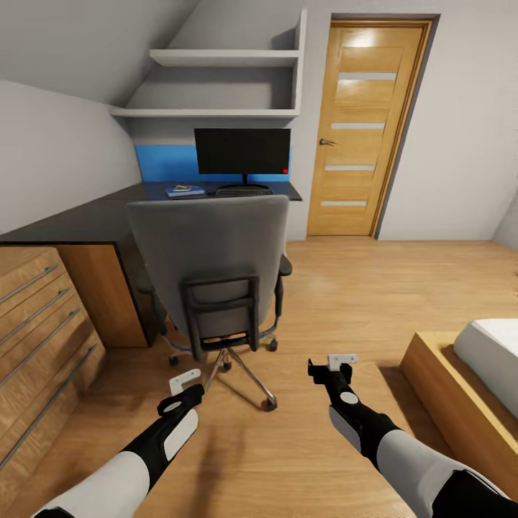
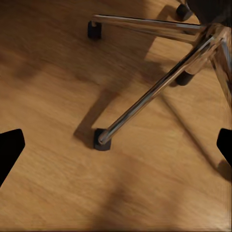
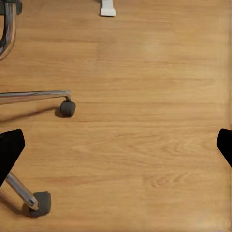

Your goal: In the bedroom, organize the workspace by keeping the computer under the desk, ensuring the monitor is on the desk, placing the keyboard on the desk next to the monitor, placing the mouse on the desk next to the keyboard, moving the folder from the swivel chair onto the desk next to the mouse, stacking the notebook on top of the folder with the pen on top of the notebook, and positioning the swivel chair next to the desk.

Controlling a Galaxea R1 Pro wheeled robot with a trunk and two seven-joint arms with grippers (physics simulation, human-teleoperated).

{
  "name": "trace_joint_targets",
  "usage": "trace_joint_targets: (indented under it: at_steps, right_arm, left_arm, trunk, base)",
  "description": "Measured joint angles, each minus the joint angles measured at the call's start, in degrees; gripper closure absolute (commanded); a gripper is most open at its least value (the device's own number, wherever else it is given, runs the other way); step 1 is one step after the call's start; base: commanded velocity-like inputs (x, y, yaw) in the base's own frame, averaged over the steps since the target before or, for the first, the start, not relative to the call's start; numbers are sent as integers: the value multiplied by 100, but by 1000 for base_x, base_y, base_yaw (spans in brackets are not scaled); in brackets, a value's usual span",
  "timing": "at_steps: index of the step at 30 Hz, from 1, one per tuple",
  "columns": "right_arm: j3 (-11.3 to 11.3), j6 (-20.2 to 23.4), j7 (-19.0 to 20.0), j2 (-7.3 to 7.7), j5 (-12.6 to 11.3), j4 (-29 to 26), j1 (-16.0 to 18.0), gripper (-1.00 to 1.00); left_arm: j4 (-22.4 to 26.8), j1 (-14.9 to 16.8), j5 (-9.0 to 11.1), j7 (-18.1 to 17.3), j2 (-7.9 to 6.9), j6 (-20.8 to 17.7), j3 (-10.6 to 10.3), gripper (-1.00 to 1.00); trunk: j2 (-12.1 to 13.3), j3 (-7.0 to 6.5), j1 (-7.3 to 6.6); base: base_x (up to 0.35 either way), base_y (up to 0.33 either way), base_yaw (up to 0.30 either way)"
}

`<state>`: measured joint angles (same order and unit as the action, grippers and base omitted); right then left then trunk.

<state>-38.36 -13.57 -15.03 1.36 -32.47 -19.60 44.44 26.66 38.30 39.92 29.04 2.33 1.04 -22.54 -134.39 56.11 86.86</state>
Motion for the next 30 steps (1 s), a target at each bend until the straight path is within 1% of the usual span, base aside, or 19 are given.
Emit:
trace_joint_targets:
  at_steps: [7, 25, 29, 30]
  right_arm:
    - [-12, -39, -3, -22, 16, 6, 0, -100]
    - [-40, -76, -3, -36, 20, 8, -6, -100]
    - [-43, -76, -4, -45, 21, 7, -9, -100]
    - [-46, -76, -4, -50, 22, 6, -9, -100]
  left_arm:
    - [1, -2, 1, -1, 0, 0, -1, -100]
    - [3, -1, 5, 4, 13, 0, -5, -100]
    - [2, 0, 2, 9, 74, 8, -75, -100]
    - [2, -1, 2, 12, 129, 11, -130, -100]
  trunk:
    - [0, 0, 0]
    - [0, 0, 0]
    - [0, 0, 0]
    - [0, 0, 0]
  base:
    - [-13, -51, 153]
    - [-1, -3, 266]
    - [0, 0, 157]
    - [0, 0, 72]
